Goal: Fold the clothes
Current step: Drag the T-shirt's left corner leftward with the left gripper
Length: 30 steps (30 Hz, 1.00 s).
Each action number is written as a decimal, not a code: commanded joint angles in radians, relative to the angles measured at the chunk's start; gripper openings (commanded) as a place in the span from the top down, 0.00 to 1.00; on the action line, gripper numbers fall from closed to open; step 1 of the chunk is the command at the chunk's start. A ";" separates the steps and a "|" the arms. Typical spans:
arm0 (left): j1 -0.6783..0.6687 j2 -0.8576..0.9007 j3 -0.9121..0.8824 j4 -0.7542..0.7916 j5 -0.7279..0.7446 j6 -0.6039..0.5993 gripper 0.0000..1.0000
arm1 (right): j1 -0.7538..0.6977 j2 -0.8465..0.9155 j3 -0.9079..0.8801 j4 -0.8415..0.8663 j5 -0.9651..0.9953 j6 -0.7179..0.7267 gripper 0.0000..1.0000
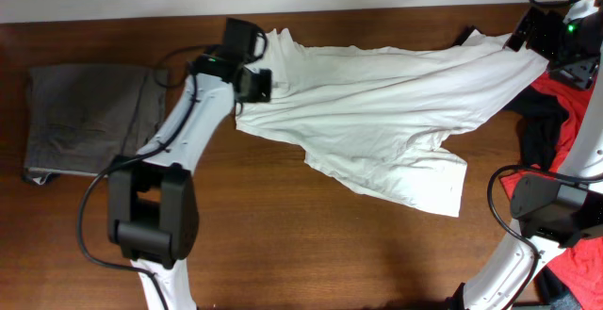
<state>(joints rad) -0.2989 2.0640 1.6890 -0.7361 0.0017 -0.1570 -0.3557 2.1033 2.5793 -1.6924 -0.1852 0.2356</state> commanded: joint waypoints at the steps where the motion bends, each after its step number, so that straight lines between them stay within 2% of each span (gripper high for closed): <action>1: -0.012 0.072 -0.027 -0.021 0.043 -0.021 1.00 | 0.002 0.002 -0.005 -0.006 0.006 0.005 0.01; 8: -0.008 0.182 -0.032 -0.042 0.007 -0.021 1.00 | 0.002 0.002 -0.005 -0.006 0.006 0.005 0.01; 17: 0.018 0.294 -0.031 -0.026 -0.136 -0.016 1.00 | 0.002 0.002 -0.005 -0.006 0.006 0.005 0.01; 24: 0.082 0.317 -0.032 0.007 -0.231 0.002 1.00 | 0.002 0.002 -0.005 -0.006 0.006 0.005 0.01; 30: 0.158 0.355 -0.032 0.092 -0.231 0.090 1.00 | 0.002 0.002 -0.005 -0.006 0.006 0.005 0.01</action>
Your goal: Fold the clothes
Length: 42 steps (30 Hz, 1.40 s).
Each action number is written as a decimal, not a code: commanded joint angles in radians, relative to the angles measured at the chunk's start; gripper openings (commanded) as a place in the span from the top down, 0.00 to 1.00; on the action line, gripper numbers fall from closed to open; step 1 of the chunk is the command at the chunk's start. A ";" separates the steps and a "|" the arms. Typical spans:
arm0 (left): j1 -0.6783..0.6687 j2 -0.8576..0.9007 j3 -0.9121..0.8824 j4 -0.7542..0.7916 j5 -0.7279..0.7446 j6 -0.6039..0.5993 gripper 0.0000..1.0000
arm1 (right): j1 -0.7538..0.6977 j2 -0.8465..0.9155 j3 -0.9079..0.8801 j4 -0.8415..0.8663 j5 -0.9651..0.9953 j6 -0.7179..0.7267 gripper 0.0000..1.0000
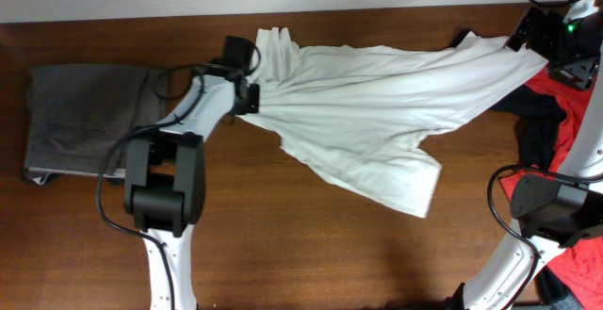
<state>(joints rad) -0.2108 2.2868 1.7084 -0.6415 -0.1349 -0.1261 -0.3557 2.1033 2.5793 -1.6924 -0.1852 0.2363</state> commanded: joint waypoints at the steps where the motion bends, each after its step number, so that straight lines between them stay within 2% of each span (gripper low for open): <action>1: 0.081 0.139 -0.051 0.017 -0.093 0.071 1.00 | 0.002 0.002 -0.005 -0.006 0.006 0.004 0.01; 6: 0.117 0.143 -0.036 0.106 -0.094 0.076 1.00 | 0.002 0.002 -0.005 -0.006 0.006 0.004 0.01; 10: 0.109 0.119 0.089 0.058 -0.094 0.098 1.00 | 0.002 0.002 -0.005 -0.006 0.006 0.004 0.01; 16: 0.070 0.016 0.406 -0.230 -0.079 0.089 0.96 | 0.002 0.002 -0.005 -0.006 0.006 0.004 0.01; 21: 0.005 -0.090 0.563 -0.507 0.119 0.030 0.96 | 0.002 0.002 -0.005 -0.006 0.006 0.004 0.01; 26: -0.098 -0.139 0.563 -0.657 0.279 0.012 0.96 | 0.002 0.002 -0.005 -0.006 0.006 0.004 0.01; 32: -0.259 -0.131 0.470 -0.728 0.277 0.003 0.99 | 0.002 0.002 -0.005 -0.006 0.006 0.004 0.01; 37: -0.376 -0.131 0.303 -0.674 0.278 -0.024 0.99 | 0.002 0.002 -0.005 -0.006 0.006 0.004 0.01; 42: -0.473 -0.131 0.108 -0.513 0.302 -0.071 1.00 | 0.002 0.002 -0.005 -0.006 0.006 0.004 0.01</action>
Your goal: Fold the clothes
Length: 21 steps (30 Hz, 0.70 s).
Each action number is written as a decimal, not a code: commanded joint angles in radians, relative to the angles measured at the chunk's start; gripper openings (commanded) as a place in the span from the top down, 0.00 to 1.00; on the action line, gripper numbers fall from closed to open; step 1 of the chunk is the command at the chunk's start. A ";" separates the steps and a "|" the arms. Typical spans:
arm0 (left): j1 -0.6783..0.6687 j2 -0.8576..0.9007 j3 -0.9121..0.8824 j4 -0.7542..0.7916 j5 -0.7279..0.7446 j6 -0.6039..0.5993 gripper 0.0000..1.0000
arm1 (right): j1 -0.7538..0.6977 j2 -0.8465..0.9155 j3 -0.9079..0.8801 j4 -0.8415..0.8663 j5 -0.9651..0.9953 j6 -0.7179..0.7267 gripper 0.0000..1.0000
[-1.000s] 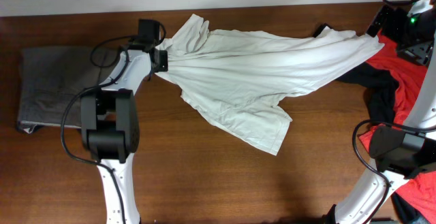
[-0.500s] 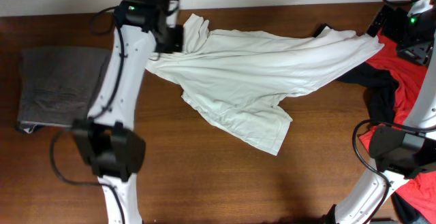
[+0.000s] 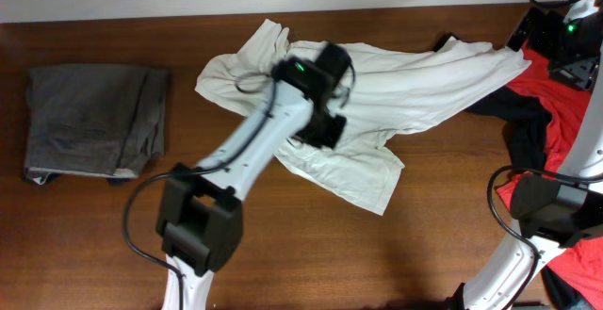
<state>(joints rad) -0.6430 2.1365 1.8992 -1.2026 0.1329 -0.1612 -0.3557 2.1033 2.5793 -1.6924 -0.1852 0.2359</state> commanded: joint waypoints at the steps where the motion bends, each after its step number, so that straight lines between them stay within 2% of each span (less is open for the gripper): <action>1: -0.055 0.019 -0.113 0.082 0.047 -0.037 1.00 | 0.002 0.002 -0.005 -0.006 0.006 0.005 0.01; 5: -0.104 0.019 -0.207 0.204 0.074 -0.069 1.00 | 0.002 0.002 -0.005 -0.006 0.006 0.005 0.01; 11: -0.156 0.020 -0.289 0.309 0.072 -0.127 1.00 | 0.002 0.002 -0.005 -0.006 0.006 0.005 0.01; 15: -0.169 0.023 -0.352 0.383 0.027 -0.147 1.00 | 0.002 0.002 -0.005 -0.006 0.006 0.005 0.01; 21: -0.165 0.024 -0.443 0.466 -0.026 -0.274 1.00 | 0.002 0.002 -0.005 -0.006 0.006 0.005 0.01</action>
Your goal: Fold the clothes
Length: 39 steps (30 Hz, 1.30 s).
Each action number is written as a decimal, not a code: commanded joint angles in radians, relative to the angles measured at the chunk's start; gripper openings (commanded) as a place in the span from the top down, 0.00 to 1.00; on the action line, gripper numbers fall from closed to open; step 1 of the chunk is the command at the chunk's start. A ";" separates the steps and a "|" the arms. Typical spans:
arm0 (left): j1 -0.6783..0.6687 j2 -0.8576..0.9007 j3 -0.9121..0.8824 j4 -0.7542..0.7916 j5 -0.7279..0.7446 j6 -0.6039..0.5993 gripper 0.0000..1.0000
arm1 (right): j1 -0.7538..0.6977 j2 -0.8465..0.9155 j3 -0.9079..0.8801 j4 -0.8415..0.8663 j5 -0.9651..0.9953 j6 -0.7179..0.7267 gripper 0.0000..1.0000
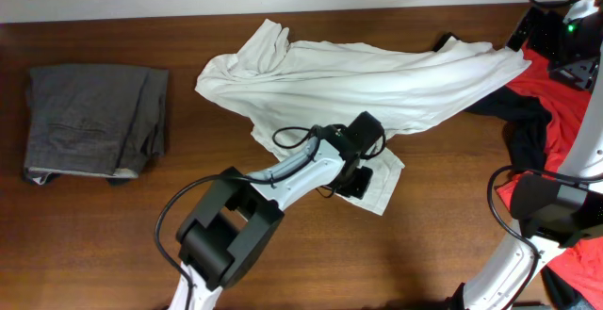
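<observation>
A white garment (358, 79) lies stretched across the back of the wooden table (283, 253), its left end bunched on the wood. Its far right corner rises to my right gripper (521, 39), which looks shut on it. The lower flap of the white garment (382, 192) points toward the front. My left gripper (361, 176) sits right over that flap, at its left edge. From above, its fingers are hidden under the wrist, so its state does not show.
A folded grey garment (94, 122) lies at the far left. A heap of red cloth (565, 112) with a black piece (532, 131) lies at the right edge, under the right arm. The wall runs along the table's back edge.
My left gripper was over the middle of the white garment and is now lower and to the right, at the bottom flap. The garment and the right gripper have hardly changed.
At first the white garment hung stretched between both grippers, my left one at its left edge. A second later it was still held that way, pulled slightly left. Then the left edge lay loose on the table with my left gripper over the middle; now it is at the flap.
</observation>
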<state>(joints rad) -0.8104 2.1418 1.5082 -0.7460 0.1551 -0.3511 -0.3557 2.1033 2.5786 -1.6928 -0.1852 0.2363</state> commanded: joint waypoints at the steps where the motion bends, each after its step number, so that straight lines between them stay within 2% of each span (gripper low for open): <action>1: 0.003 0.018 -0.060 0.005 -0.047 -0.090 1.00 | 0.002 0.002 -0.004 -0.005 0.006 0.004 0.01; 8: 0.024 0.018 -0.068 -0.213 -0.047 -0.089 0.99 | 0.002 0.002 -0.004 -0.005 0.006 0.004 0.01; 13: 0.078 0.018 -0.068 -0.337 -0.054 -0.026 0.99 | 0.002 0.002 -0.004 -0.005 0.006 0.004 0.01; 18: 0.148 0.018 -0.074 -0.461 -0.153 -0.018 0.99 | 0.002 0.002 -0.004 -0.005 0.006 0.004 0.01; 26: 0.226 -0.010 -0.122 -0.474 -0.151 -0.018 1.00 | 0.002 0.002 -0.004 -0.005 0.006 0.004 0.01; 30: 0.253 -0.123 -0.110 -0.449 -0.090 -0.023 1.00 | 0.002 0.002 -0.004 -0.005 0.006 0.004 0.01; 33: 0.251 -0.230 -0.111 -0.410 -0.084 -0.069 0.99 | 0.002 0.002 -0.004 -0.005 0.006 0.004 0.01; 35: 0.244 -0.287 -0.111 -0.383 -0.072 -0.114 0.89 | 0.002 0.002 -0.004 -0.005 0.006 0.004 0.01; 36: 0.239 -0.308 -0.111 -0.371 -0.057 -0.139 0.66 | 0.002 0.002 -0.004 -0.005 0.006 0.004 0.01; 37: 0.235 -0.321 -0.111 -0.362 -0.041 -0.158 0.37 | 0.002 0.002 -0.004 -0.005 0.006 0.004 0.01; 38: 0.229 -0.327 -0.111 -0.352 -0.020 -0.179 0.19 | 0.002 0.002 -0.004 -0.005 0.006 0.004 0.01; 39: 0.224 -0.328 -0.111 -0.342 0.000 -0.197 0.13 | 0.002 0.002 -0.004 -0.005 0.006 0.004 0.01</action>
<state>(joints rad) -0.5713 1.8378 1.3968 -1.1015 0.0875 -0.4637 -0.3557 2.1033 2.5786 -1.6928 -0.1852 0.2367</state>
